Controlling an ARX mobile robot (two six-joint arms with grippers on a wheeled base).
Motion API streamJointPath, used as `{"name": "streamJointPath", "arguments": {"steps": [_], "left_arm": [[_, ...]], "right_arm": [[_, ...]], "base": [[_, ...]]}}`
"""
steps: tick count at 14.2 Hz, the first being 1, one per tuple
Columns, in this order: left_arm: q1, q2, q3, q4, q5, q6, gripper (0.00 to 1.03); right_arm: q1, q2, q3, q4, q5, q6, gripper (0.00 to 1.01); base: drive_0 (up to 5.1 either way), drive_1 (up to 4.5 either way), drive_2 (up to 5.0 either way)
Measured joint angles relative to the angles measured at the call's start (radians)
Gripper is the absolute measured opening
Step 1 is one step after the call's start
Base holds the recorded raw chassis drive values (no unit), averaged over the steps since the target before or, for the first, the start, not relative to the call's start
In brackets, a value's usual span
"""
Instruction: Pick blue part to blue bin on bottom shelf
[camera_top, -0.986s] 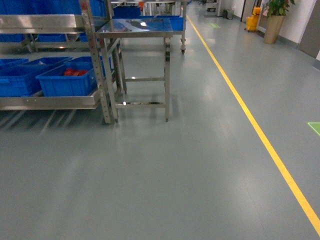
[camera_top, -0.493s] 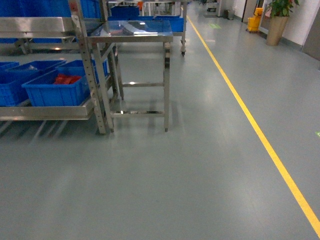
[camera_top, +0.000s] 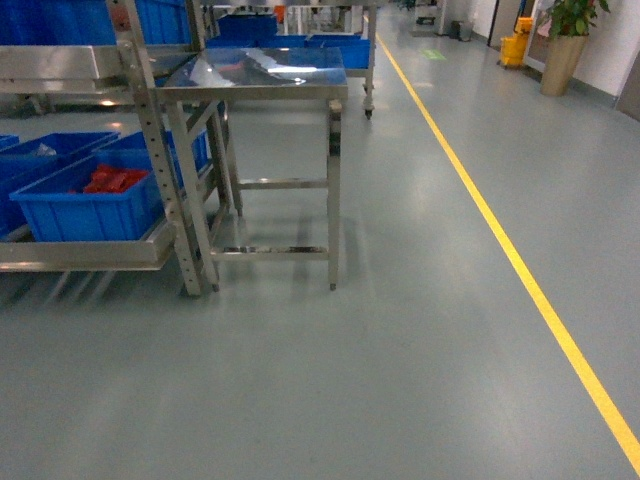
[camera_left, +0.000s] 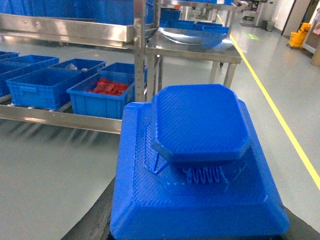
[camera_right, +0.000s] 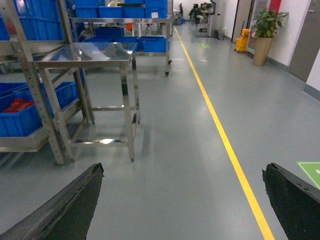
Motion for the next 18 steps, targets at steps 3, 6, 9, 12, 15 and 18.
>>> {"name": "streamJointPath", "arguments": {"steps": [3,6,9,12,15,18], "left_arm": [[0.000,0.000,0.000,-0.002,0.001,0.000,0.43],[0.000,0.001,0.000,0.001,0.000,0.000,0.43],[0.000,0.002,0.000,0.000,0.000,0.000,0.43],[0.000,0.002,0.000,-0.001,0.000,0.000,0.43],[0.000,0.000,0.000,0.002,0.001,0.000,0.43],[0.000,0.000,0.000,0.002,0.002,0.000,0.43]], "right_arm": [[0.000,0.000,0.000,0.003,0.000,0.000,0.98],[0.000,0.000,0.000,0.003,0.000,0.000,0.98],[0.000,0.000,0.000,0.003,0.000,0.000,0.98],[0.000,0.000,0.000,0.008,0.000,0.000,0.98],[0.000,0.000,0.000,0.001,0.000,0.000,0.98],[0.000,0.000,0.000,0.002,0.000,0.000,0.98]], "base": [[0.0,4.31,-4.3],[-0.1,4.22,-4.4],[-0.1,4.21,-4.4],[-0.1,4.23,-4.3],[-0.1,4.22,-4.4],[0.0,4.26,-4.3]]}}
